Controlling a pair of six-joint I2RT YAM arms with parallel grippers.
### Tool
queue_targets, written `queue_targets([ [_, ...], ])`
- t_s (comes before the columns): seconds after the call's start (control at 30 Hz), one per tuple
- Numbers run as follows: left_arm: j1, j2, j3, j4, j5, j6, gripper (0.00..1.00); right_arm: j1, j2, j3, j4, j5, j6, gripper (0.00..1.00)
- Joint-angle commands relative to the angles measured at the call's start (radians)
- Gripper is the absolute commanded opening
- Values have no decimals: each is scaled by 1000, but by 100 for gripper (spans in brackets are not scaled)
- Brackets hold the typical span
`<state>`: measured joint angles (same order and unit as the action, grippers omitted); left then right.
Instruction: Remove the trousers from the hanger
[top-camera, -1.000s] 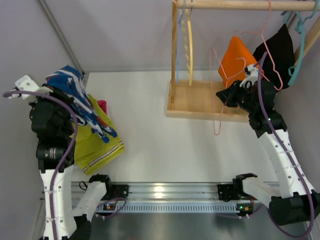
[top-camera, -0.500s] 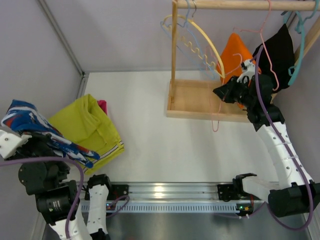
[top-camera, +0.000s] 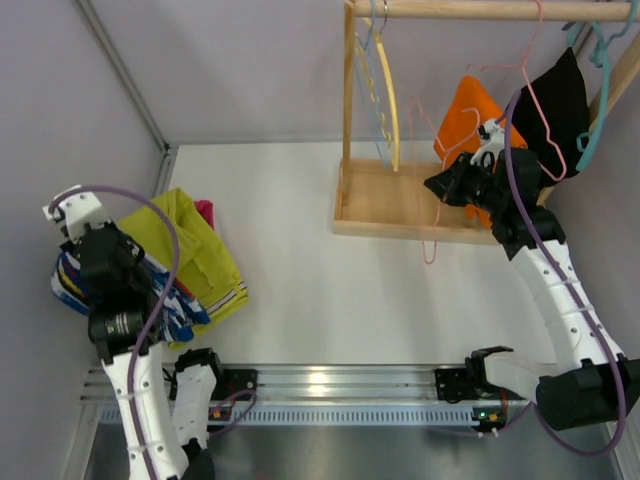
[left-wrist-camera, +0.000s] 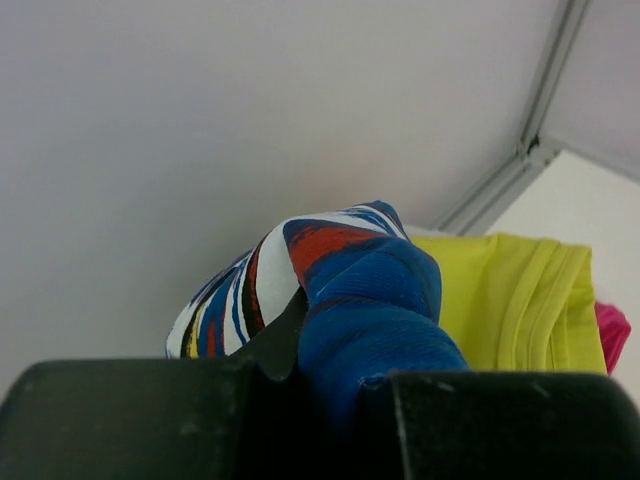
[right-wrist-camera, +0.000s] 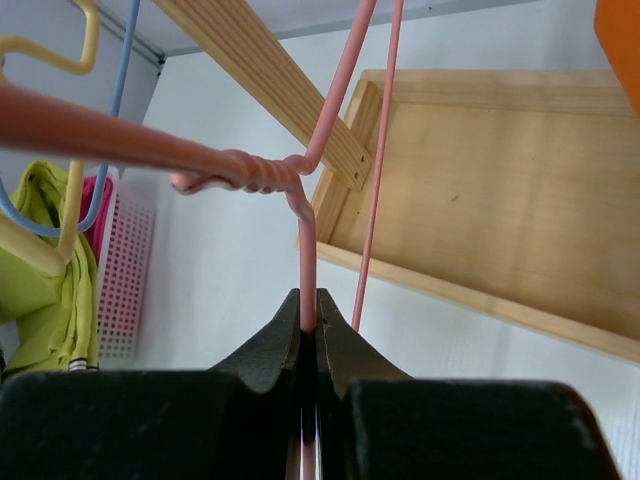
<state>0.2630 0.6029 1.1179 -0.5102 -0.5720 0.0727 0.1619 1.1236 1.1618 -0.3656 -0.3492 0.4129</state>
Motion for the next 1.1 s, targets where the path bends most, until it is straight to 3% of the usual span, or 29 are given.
queue_targets([
  [0.0,4,109,-7,98,75,-65,0,14,-8,71,30,21,1,0],
  [0.2,4,308,-70,223,208,-168,0,13,-15,105,-9,41,1,0],
  [0.37,4,503,-84,226,262,-231,0,11,-27,133,-36,49,7,0],
  [0.6,4,558,-99,205,383,-297,41,10,-41,164,-67,50,0,0],
  [0.87,2,428,-12,95,455,-245,91,10,-58,185,-116,58,26,0],
  [0.93,2,370,8,90,501,-231,98,10,-56,190,-140,50,62,0],
  [1.07,1,308,43,90,537,-186,99,10,-39,216,-162,56,115,0],
])
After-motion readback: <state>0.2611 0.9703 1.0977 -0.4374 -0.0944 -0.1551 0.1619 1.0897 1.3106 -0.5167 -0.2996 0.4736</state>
